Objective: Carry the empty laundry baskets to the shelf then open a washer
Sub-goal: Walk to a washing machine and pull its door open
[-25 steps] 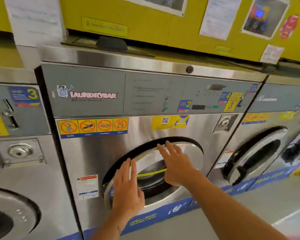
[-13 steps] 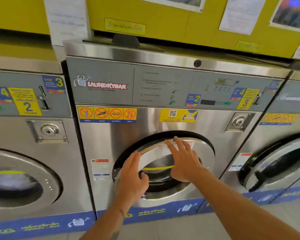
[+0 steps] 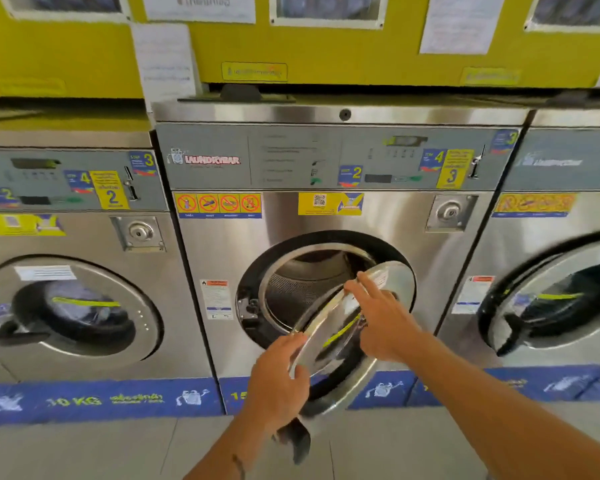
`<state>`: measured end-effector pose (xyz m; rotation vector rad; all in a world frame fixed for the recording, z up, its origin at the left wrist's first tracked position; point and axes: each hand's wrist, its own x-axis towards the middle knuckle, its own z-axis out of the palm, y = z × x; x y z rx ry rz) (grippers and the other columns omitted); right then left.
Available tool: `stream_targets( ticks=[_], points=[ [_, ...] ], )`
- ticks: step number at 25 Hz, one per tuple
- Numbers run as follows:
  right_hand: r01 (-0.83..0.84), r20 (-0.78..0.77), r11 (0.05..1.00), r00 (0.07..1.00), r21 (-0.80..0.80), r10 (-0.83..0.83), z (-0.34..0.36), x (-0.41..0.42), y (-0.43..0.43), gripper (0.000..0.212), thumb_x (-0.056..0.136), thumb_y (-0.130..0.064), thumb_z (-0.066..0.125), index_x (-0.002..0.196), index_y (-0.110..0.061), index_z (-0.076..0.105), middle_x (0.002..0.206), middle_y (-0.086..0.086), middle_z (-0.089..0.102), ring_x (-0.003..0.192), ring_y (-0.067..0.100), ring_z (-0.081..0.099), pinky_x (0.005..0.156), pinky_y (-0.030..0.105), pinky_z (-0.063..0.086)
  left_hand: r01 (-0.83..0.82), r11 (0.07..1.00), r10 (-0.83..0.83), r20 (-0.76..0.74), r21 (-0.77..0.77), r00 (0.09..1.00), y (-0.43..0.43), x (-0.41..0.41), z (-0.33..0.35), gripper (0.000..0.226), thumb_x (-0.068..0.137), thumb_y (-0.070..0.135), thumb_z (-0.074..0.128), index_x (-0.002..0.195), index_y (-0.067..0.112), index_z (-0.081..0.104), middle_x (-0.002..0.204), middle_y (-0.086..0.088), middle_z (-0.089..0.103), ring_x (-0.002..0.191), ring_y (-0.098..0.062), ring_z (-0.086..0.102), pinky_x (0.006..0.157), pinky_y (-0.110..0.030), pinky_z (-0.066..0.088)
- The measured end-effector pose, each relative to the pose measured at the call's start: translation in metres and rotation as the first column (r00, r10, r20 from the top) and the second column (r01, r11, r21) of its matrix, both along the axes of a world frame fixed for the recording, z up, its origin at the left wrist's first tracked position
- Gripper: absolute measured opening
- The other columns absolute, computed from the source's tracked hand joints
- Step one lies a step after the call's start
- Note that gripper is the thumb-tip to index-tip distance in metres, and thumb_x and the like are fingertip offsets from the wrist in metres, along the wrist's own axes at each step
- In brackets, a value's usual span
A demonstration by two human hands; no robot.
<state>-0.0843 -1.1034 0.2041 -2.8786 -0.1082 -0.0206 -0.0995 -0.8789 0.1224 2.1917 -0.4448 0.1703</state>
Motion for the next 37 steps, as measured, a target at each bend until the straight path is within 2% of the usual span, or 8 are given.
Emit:
stream_targets(
  ticks=[4, 7, 11, 14, 22, 28, 32, 37],
  points=[
    [0.045, 0.025, 0.976, 0.998, 0.211, -0.051, 0.0, -0.06, -0.035, 0.076, 0.084, -0.01, 0.057, 0.151, -0.028, 0.025, 0.163, -0.002, 0.016, 0.146, 0.029, 0.024, 0.117, 0.041, 0.029, 0.207, 0.978, -0.207, 0.048, 0.005, 0.977, -0.028, -0.021, 0.02, 0.036, 0.088, 0.017, 0.049, 0.117, 0.03, 0.065, 0.116, 0.017, 0.063, 0.109, 0.0, 0.057, 0.098, -0.028, 0.047],
    [0.116, 0.022, 0.937, 0.991, 0.328, -0.13, -0.007, -0.109, -0.044, 0.065, 0.089, -0.016, 0.052, 0.15, -0.026, 0.03, 0.156, -0.002, 0.034, 0.14, 0.024, 0.035, 0.111, 0.032, 0.03, 0.312, 0.95, -0.309, 0.13, -0.004, 0.942, -0.068, -0.004, 0.054, 0.046, 0.083, 0.016, 0.04, 0.123, 0.022, 0.063, 0.125, 0.009, 0.061, 0.117, -0.005, 0.055, 0.104, -0.034, 0.044],
    [0.192, 0.078, 0.923, 0.97, 0.334, -0.229, -0.023, -0.15, -0.028, 0.063, 0.088, -0.043, 0.047, 0.143, -0.045, 0.017, 0.143, -0.017, 0.035, 0.126, 0.017, 0.048, 0.098, 0.04, 0.045, 0.471, 0.747, -0.594, 0.152, 0.468, 0.79, -0.125, 0.032, 0.092, 0.07, 0.084, 0.0, 0.048, 0.144, 0.035, 0.039, 0.155, 0.015, 0.032, 0.139, -0.006, 0.032, 0.114, -0.027, 0.027],
    [0.254, 0.04, 0.93, 0.961, 0.266, -0.274, -0.037, -0.149, -0.008, 0.076, 0.09, -0.05, 0.052, 0.148, -0.038, 0.004, 0.142, -0.009, 0.038, 0.122, 0.02, 0.05, 0.097, 0.042, 0.048, 0.459, 0.598, -0.686, 0.123, 0.658, 0.718, -0.143, 0.048, 0.095, 0.073, 0.084, -0.001, 0.058, 0.146, 0.033, 0.037, 0.157, 0.013, 0.028, 0.143, -0.007, 0.025, 0.114, -0.025, 0.021],
    [0.35, -0.006, 0.861, 0.927, 0.368, -0.375, -0.056, -0.126, 0.03, 0.091, 0.091, -0.041, 0.054, 0.148, -0.034, -0.017, 0.137, 0.003, 0.046, 0.11, 0.026, 0.059, 0.089, 0.046, 0.055, 0.427, 0.674, -0.638, 0.185, 0.603, 0.747, -0.136, 0.049, 0.081, 0.052, 0.093, 0.017, 0.054, 0.142, 0.028, 0.044, 0.154, 0.017, 0.031, 0.133, -0.015, 0.045, 0.107, -0.031, 0.039],
    [0.406, 0.01, 0.836, 0.898, 0.37, -0.441, -0.057, -0.139, 0.019, 0.093, 0.087, -0.027, 0.055, 0.151, -0.028, -0.012, 0.13, 0.003, 0.045, 0.1, 0.025, 0.059, 0.079, 0.041, 0.057, 0.468, 0.688, -0.653, 0.191, 0.554, 0.733, -0.149, 0.037, 0.08, 0.049, 0.091, 0.014, 0.047, 0.139, 0.027, 0.05, 0.153, 0.013, 0.036, 0.14, -0.011, 0.032, 0.114, -0.033, 0.032],
    [0.409, 0.006, 0.812, 0.892, 0.418, -0.452, -0.054, -0.175, -0.023, 0.087, 0.089, -0.027, 0.047, 0.15, -0.035, -0.015, 0.124, 0.001, 0.05, 0.086, 0.021, 0.061, 0.072, 0.039, 0.056, 0.502, 0.704, -0.651, 0.171, 0.502, 0.74, -0.184, 0.02, 0.076, 0.045, 0.093, 0.029, 0.045, 0.138, 0.031, 0.05, 0.153, 0.013, 0.034, 0.144, -0.007, 0.021, 0.114, -0.028, 0.021],
    [0.507, -0.004, 0.788, 0.842, 0.349, -0.54, -0.055, -0.21, -0.087, 0.088, 0.09, -0.016, 0.041, 0.148, -0.047, -0.017, 0.116, 0.003, 0.058, 0.088, 0.027, 0.061, 0.081, 0.049, 0.053, 0.534, 0.723, -0.635, 0.118, 0.437, 0.763, -0.24, -0.005, 0.078, 0.046, 0.094, 0.029, 0.046, 0.14, 0.028, 0.048, 0.154, 0.009, 0.034, 0.142, -0.01, 0.029, 0.113, -0.026, 0.021]
  ],
)
